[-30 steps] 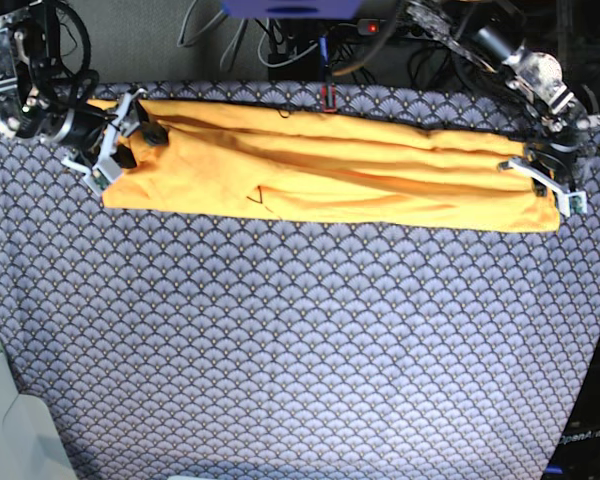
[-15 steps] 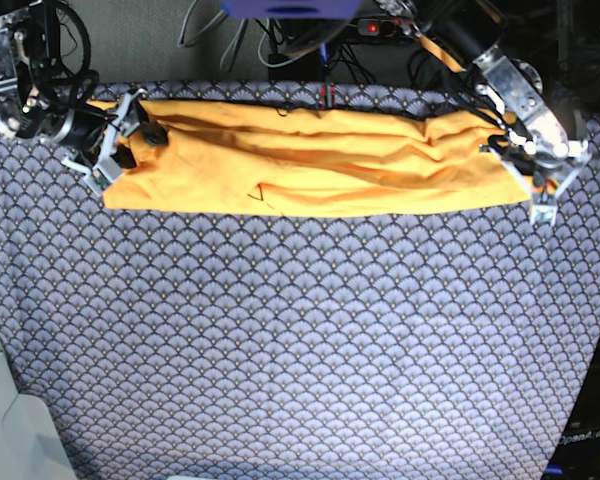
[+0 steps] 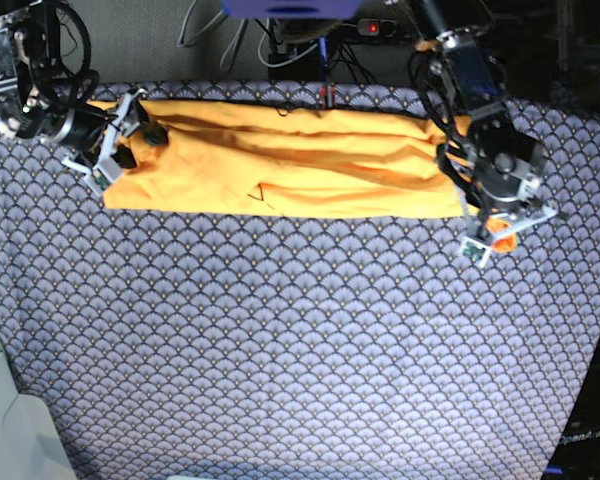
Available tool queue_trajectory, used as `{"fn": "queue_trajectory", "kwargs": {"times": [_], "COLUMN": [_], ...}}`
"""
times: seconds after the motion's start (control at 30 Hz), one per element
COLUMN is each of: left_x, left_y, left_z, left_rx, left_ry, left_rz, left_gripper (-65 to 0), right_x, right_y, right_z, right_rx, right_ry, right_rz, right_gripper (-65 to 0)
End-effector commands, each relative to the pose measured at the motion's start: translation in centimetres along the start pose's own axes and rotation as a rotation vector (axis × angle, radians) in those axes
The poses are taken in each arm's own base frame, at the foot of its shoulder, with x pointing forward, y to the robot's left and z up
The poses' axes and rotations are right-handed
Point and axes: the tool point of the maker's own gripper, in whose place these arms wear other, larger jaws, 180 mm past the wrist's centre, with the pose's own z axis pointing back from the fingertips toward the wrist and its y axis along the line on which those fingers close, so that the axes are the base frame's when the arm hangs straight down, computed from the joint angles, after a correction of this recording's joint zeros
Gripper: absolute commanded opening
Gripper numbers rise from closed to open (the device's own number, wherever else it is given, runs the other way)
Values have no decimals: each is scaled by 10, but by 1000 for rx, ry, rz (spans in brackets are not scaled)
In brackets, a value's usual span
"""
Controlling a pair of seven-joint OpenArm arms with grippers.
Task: Fold the T-shirt properly
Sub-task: 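Carry the held shirt end with the left gripper toward the right gripper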
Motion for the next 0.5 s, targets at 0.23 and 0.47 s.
{"fn": "queue_trajectory", "kwargs": {"times": [0.23,0.47], "left_x": [45,89], "left_y": [-27,-82], "left_z": [17,41], "left_rx": [-29,-103], "left_ry": [-115,-247], "left_rz": [-122,-299], "left_gripper": [-650,-650], "right_x": [6,6], "right_y": [-4,-4], "right_z": [4,4], "right_rx": [-8,-8], "right_ry": [-16,-16], "right_rz": [12,12], "right_gripper": [-282,-282]}}
